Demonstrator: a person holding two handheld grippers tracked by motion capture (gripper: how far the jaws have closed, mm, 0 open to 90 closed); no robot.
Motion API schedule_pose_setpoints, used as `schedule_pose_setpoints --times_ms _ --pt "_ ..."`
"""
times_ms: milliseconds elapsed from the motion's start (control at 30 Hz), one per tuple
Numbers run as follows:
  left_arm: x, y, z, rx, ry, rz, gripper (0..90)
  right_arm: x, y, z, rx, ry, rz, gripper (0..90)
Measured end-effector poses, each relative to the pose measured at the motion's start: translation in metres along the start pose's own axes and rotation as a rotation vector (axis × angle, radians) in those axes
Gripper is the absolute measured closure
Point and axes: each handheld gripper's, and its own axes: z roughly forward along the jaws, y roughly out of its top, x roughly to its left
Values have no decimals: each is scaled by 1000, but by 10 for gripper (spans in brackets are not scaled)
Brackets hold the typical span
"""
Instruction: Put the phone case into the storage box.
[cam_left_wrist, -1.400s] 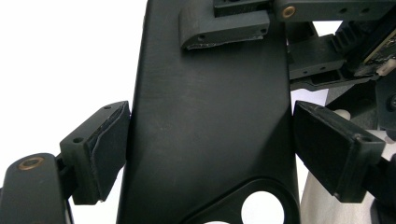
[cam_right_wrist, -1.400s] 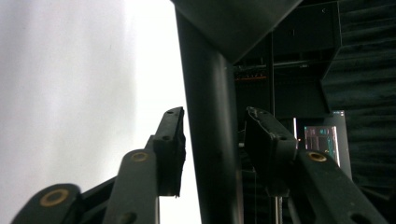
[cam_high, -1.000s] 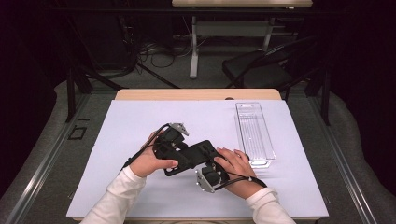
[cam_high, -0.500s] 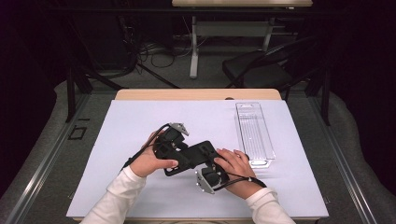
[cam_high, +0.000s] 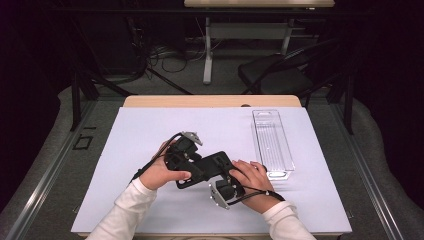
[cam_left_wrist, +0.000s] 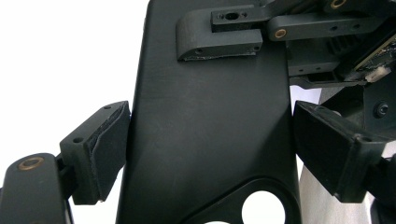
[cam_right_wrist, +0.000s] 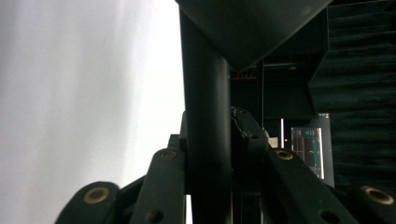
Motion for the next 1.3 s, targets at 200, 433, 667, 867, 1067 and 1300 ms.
schedule_pose_setpoints --times_ms 200,433,667,867,1067,1300 --pt "1 0 0 -2 -8 -7 143 2 0 0 3 -11 -3 798" --pt "2 -1 0 -11 -24 -22 142 2 0 0 5 -34 -18 825" --pt "3 -1 0 -15 -37 -45 141 4 0 0 8 -46 -31 845" --pt "4 -1 -2 -19 -54 -47 141 4 1 -2 1 -71 -38 858" --pt "4 -1 -1 -14 -47 -49 140 5 1 -1 0 -72 -41 860" --pt "4 -2 0 -17 -50 -45 135 5 0 -1 4 -72 -47 861"
